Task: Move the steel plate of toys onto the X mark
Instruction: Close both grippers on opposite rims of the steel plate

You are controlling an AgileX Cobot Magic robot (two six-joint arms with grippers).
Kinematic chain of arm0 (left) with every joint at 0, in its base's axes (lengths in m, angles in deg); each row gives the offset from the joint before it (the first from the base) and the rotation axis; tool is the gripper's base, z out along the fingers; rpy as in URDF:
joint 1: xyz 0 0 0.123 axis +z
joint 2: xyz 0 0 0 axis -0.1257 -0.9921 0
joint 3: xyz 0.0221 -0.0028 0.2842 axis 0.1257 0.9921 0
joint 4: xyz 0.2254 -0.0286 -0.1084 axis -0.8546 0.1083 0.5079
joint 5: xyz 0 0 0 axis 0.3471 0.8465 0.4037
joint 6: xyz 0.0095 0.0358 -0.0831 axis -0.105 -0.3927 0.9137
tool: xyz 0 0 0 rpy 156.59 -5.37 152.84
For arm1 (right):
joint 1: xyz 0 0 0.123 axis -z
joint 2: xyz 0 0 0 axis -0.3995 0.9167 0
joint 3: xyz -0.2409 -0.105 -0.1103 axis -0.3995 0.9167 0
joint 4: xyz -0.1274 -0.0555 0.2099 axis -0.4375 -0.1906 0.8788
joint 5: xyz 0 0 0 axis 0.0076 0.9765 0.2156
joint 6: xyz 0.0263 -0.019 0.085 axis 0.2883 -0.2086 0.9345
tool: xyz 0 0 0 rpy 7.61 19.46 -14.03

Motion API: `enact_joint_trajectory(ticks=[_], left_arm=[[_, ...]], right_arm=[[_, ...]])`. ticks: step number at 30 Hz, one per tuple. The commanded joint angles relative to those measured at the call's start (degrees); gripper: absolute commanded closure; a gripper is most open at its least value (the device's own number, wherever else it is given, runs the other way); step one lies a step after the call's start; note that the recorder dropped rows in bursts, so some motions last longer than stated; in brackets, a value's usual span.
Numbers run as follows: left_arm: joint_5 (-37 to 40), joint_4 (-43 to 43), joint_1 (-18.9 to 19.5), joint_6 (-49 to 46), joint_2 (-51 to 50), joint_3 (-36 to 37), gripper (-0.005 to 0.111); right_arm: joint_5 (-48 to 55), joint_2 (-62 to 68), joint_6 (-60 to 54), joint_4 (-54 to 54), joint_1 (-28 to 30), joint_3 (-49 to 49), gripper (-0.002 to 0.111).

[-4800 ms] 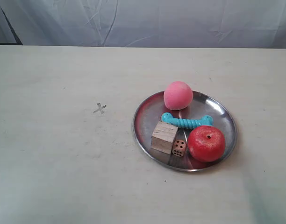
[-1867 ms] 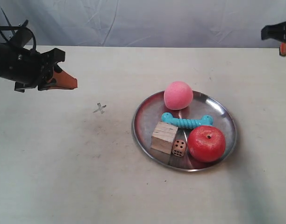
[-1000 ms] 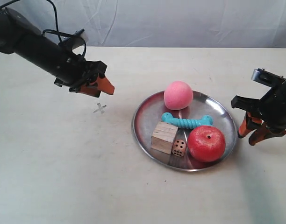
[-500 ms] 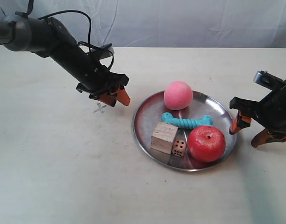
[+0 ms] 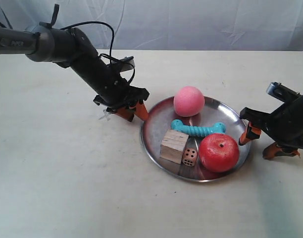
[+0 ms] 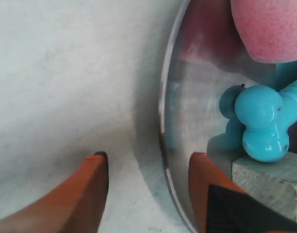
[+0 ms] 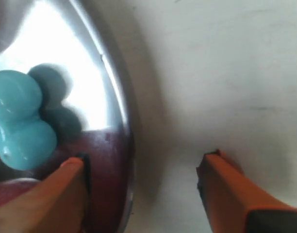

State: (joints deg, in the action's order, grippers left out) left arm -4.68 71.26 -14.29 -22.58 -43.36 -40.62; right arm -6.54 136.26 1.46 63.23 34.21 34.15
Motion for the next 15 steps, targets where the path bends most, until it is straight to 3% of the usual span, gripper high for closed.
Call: enact_joint_trajectory(ticks=[1, 15], left_arm=[[-1.7, -1.6, -1.0, 1.7, -0.2, -0.4, 0.057], [-0.9, -1.0, -4.3, 2.2, -4.5, -0.4, 0.057]], right_arm=[[-0.8, 0.7, -3.6, 3.6, 0.0, 0.2, 0.046], [-1.0, 7.8, -7.9, 7.3, 0.0, 0.2, 0.046]])
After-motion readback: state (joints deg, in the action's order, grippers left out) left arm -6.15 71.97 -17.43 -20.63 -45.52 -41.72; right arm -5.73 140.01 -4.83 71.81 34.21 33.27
